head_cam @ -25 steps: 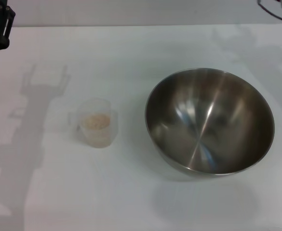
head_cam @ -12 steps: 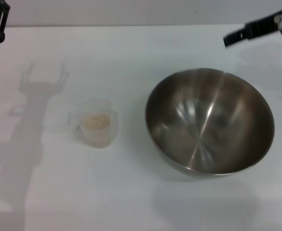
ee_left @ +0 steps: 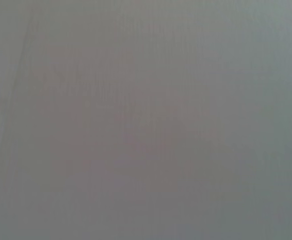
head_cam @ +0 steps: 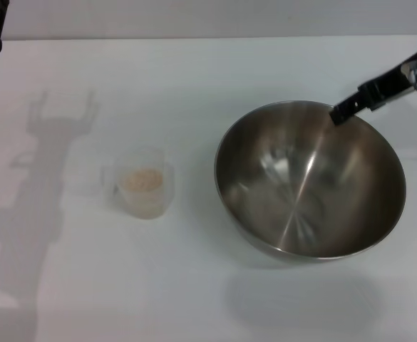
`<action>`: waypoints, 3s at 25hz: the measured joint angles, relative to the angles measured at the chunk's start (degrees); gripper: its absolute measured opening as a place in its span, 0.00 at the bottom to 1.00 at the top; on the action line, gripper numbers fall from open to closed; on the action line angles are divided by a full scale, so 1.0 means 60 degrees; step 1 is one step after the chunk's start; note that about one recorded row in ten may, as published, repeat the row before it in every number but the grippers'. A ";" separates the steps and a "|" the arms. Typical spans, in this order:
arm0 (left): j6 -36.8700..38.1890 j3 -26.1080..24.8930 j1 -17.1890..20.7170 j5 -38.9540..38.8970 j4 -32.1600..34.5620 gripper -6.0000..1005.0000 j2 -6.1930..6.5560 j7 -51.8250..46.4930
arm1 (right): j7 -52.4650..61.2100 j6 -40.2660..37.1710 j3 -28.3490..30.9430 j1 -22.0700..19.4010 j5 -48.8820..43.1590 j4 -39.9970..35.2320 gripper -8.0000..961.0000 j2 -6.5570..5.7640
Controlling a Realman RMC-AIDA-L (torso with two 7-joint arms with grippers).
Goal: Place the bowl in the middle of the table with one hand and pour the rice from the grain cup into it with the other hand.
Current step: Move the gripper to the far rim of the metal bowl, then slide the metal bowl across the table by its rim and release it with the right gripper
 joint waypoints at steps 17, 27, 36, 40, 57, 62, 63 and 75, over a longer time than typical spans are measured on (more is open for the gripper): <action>0.0281 -0.0006 0.0050 0.0021 -0.0017 0.82 0.0000 0.0000 | -0.0516 0.0054 -0.0648 0.0160 -0.1052 0.1019 0.69 0.0416; 0.0399 0.0024 0.0154 0.0024 -0.0061 0.82 -0.0017 -0.0012 | -0.0709 -0.0221 -0.0709 0.0055 -0.1528 0.1023 0.56 0.0533; 0.0539 0.0014 0.0185 0.0024 -0.0033 0.82 -0.0015 -0.0097 | -0.0829 -0.0272 -0.0696 -0.0008 -0.1528 0.0886 0.26 0.0551; 0.0555 0.0007 0.0187 0.0024 -0.0028 0.82 -0.0015 -0.0141 | -0.0834 -0.0367 -0.0697 -0.0031 -0.1605 0.0845 0.10 0.0551; 0.0661 0.0056 0.0186 0.0023 -0.0094 0.82 -0.0015 -0.0147 | -0.0809 -0.1581 -0.0469 -0.0310 -0.1464 -0.0401 0.03 0.0671; 0.0689 0.0080 0.0186 0.0023 -0.0104 0.82 -0.0015 -0.0147 | -0.0844 -0.2085 -0.0512 -0.0311 -0.0945 -0.0365 0.03 0.0677; 0.0697 0.0082 0.0186 0.0023 -0.0104 0.82 -0.0015 -0.0147 | -0.0845 -0.2191 -0.0533 -0.0311 -0.0868 -0.0352 0.03 0.0678; 0.0767 0.0082 0.0204 0.0035 -0.0102 0.82 -0.0015 -0.0147 | -0.0963 -0.3210 -0.0682 -0.0256 -0.0164 0.0305 0.06 0.0691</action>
